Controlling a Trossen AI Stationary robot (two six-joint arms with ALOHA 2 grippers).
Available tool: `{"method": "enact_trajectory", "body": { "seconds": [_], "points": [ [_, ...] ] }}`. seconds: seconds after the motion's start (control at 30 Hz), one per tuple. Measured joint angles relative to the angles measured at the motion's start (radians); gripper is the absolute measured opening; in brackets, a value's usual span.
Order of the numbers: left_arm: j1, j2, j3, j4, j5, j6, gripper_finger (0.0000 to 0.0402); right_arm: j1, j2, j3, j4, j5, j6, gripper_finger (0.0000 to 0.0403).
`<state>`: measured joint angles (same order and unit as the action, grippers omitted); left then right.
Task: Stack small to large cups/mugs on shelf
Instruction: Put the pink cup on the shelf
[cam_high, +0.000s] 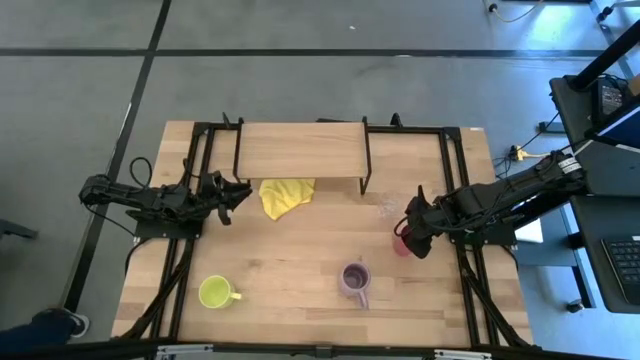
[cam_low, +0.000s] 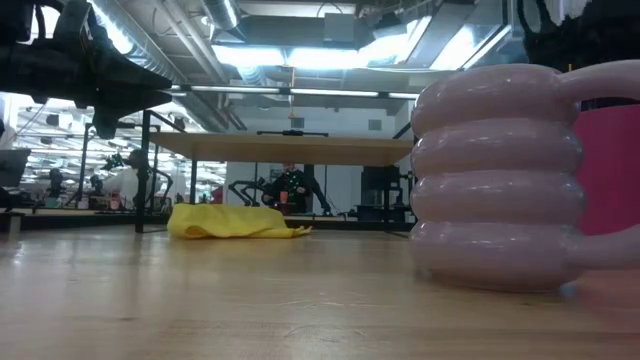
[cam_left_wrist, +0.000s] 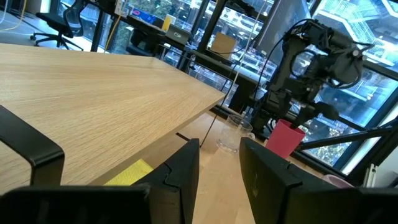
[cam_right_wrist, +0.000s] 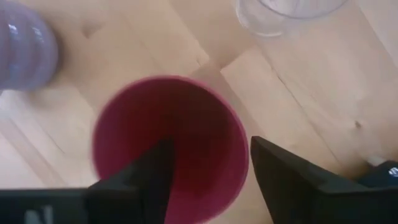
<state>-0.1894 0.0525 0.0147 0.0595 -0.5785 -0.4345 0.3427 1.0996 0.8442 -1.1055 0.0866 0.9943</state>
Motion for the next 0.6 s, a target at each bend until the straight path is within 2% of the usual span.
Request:
{"method": "enact_trajectory", "body": {
  "seconds": [0.2,0.37,0.6],
  "points": [
    [0.0,0.0,0.0,0.0,0.0,0.0,0.011,-0.001,0.0,-0.071,0.012,0.001,-0.002,0.016],
    [0.0,0.0,0.0,0.0,0.0,0.0,0.011,-0.001,0.0,-0.061,0.035,0.024,-0.02,0.0117],
    [0.0,0.0,0.0,0.0,0.0,0.0,0.011,-0.027,0.0,0.016,0.042,0.06,-0.073,0.0014]
  ]
}}
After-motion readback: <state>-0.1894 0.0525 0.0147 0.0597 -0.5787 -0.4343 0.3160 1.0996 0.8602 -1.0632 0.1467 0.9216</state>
